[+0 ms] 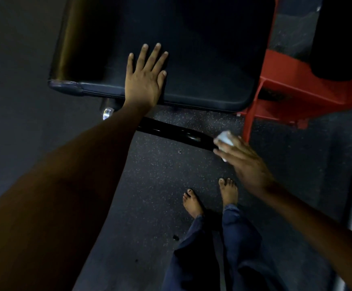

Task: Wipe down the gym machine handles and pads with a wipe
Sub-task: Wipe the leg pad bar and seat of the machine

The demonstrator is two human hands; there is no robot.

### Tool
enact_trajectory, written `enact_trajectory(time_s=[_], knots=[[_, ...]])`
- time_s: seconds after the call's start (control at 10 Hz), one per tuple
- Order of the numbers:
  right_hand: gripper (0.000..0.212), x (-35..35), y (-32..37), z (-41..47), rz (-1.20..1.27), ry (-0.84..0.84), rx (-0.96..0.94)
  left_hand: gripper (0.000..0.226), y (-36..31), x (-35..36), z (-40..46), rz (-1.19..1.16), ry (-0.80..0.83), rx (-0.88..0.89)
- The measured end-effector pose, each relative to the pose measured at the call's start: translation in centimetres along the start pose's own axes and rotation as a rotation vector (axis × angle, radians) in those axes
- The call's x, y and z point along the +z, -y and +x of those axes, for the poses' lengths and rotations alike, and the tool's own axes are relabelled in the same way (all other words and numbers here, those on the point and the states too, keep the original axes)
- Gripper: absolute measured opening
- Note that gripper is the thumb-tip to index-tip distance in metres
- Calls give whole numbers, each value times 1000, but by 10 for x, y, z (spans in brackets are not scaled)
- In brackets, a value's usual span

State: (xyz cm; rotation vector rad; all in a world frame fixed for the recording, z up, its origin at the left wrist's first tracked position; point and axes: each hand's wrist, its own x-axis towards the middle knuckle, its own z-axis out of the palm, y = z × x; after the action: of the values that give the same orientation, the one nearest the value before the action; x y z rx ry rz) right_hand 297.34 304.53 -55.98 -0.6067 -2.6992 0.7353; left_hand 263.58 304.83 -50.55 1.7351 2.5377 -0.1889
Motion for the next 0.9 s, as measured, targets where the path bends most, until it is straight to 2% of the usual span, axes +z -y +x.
enact_trajectory(time_s=[0.1, 0.2, 0.3, 0.4, 0.5, 0.7, 0.8, 0.9], knots=[[56, -8, 52, 61, 392, -244, 319, 51, -3, 7, 1, 11, 6, -20], [52, -4, 85, 106, 549, -3, 415, 50, -10, 7, -1, 34, 14, -48], [42, -1, 75, 106, 524, 55, 381, 51, -12, 8, -2, 22, 29, -71], [37, -1, 44, 79, 401, 151, 588, 51, -12, 8, -3, 22, 13, -75], [39, -13, 21, 70, 305, 351, 741, 51, -12, 10, -3, 29, 3, -86], [39, -18, 59, 129, 541, 304, 576, 51, -12, 9, -2, 15, 7, -88], [38, -9, 39, 112, 580, 331, 658, 51, -13, 7, -4, -9, 35, -80], [40, -5, 4, 84, 445, 453, 796, 54, -26, 8, -9, -58, 60, -136]])
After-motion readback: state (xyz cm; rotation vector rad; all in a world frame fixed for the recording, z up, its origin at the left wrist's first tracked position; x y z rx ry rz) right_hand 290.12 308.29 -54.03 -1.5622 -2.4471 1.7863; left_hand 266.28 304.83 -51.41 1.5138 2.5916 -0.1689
